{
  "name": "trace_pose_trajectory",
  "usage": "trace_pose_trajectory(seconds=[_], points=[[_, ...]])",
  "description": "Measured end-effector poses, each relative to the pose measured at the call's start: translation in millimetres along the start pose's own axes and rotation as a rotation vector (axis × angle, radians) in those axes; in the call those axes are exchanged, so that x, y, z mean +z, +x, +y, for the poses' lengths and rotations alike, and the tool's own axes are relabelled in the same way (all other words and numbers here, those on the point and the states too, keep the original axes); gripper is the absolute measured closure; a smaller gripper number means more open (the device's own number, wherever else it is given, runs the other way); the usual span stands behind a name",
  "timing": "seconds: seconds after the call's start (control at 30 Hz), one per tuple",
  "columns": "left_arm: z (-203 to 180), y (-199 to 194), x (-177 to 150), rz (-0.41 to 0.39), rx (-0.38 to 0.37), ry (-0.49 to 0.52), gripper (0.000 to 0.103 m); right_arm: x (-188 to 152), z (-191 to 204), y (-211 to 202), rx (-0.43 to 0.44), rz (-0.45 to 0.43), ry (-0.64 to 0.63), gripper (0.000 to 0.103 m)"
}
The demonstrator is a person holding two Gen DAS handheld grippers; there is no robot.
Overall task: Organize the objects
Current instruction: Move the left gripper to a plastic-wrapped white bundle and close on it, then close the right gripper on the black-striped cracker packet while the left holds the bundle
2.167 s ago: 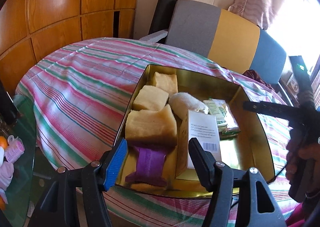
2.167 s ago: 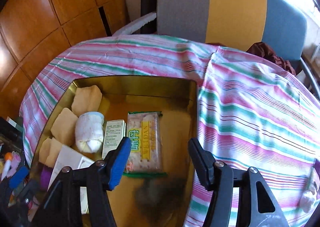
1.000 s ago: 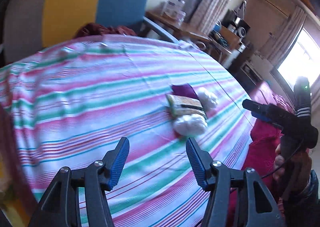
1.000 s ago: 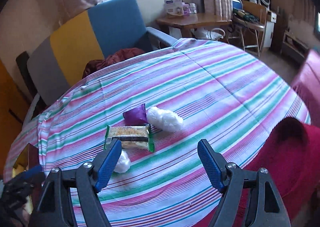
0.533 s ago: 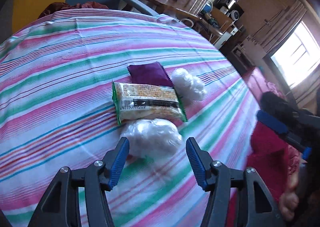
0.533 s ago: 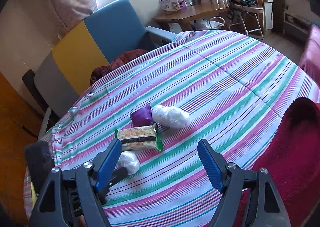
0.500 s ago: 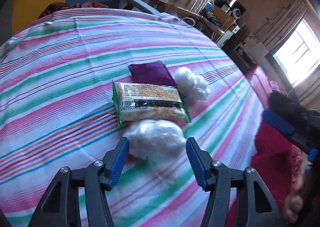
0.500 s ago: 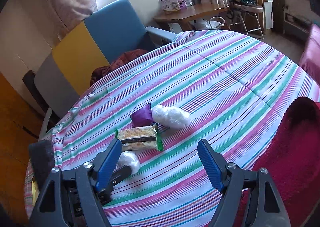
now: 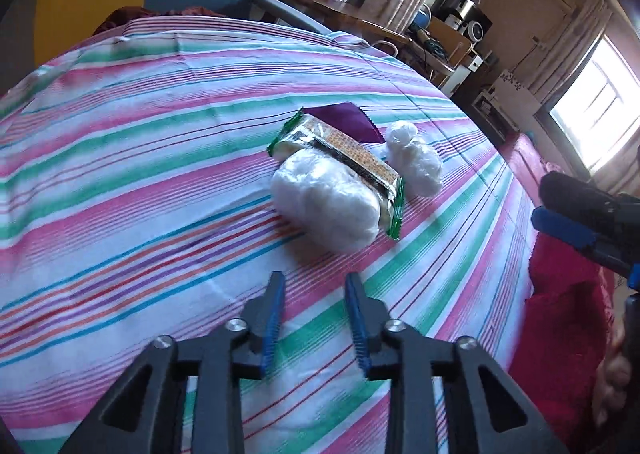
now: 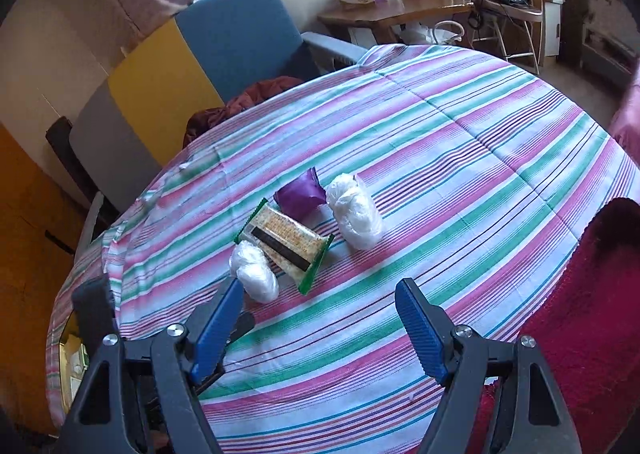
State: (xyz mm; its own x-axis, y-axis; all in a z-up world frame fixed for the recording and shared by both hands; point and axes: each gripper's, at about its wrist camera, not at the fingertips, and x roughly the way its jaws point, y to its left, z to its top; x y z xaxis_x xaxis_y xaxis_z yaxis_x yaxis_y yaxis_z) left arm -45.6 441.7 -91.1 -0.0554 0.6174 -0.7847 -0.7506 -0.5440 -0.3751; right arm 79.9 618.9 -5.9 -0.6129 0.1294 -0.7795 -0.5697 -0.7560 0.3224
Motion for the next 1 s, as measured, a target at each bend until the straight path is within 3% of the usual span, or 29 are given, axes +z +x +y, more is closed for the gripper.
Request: trace_pose_trajectory(seconds=[0.07, 0.17, 0.33, 0.4, 0.47, 0.5, 0.53, 0.6, 0.67, 1.0], points=[[3.1, -5.4, 1.8, 0.0, -0.024, -0.043, 0.06, -0.7, 1.8, 0.3, -0.006, 0.002, -0.01, 0.024], [2.3, -10.1, 11.1, -0.024, -0.027, -0.082, 0.041, -0.7, 3.3, -0.7, -0.013, -0.003, -0.015, 0.024], [-11.3, 9.4, 40.6, -0.018, -0.016, -0.097, 0.039, 0.2, 2.2, -1.5, -0.011, -0.005, -0.005, 0.024], [-17.6, 21.4, 49.9, -0.022, 0.025, -0.091, 0.039, 0.4, 2.2, -1.6, -0.008, -0.004, -0.005, 0.024], [-20.1, 32.3, 54.9, -0.021, 0.056, -0.096, 0.04, 0.3, 2.0, -1.4, -0.007, -0.002, -0.005, 0.024], [-18.7, 39.2, 56.6, -0.012, 0.062, -0.107, 0.048, 0.3, 2.2, -1.3, -0.006, -0.002, -0.005, 0.024], [-16.7, 44.0, 55.1, 0.0, 0.048, -0.111, 0.067, 0.2, 2.4, -1.4, -0.005, -0.001, -0.006, 0.024], [-9.6, 43.8, 48.5, -0.008, 0.017, -0.124, 0.067, 0.4, 2.8, -0.9, -0.001, 0.004, -0.01, 0.024], [-6.6, 34.4, 41.4, -0.031, 0.041, -0.091, 0.067, 0.4, 3.9, 0.8, 0.001, 0.014, -0.015, 0.024], [23.6, -33.2, -6.2, -0.097, 0.328, 0.018, 0.067, 4.2, 26.3, 32.7, 0.005, 0.15, -0.117, 0.024]])
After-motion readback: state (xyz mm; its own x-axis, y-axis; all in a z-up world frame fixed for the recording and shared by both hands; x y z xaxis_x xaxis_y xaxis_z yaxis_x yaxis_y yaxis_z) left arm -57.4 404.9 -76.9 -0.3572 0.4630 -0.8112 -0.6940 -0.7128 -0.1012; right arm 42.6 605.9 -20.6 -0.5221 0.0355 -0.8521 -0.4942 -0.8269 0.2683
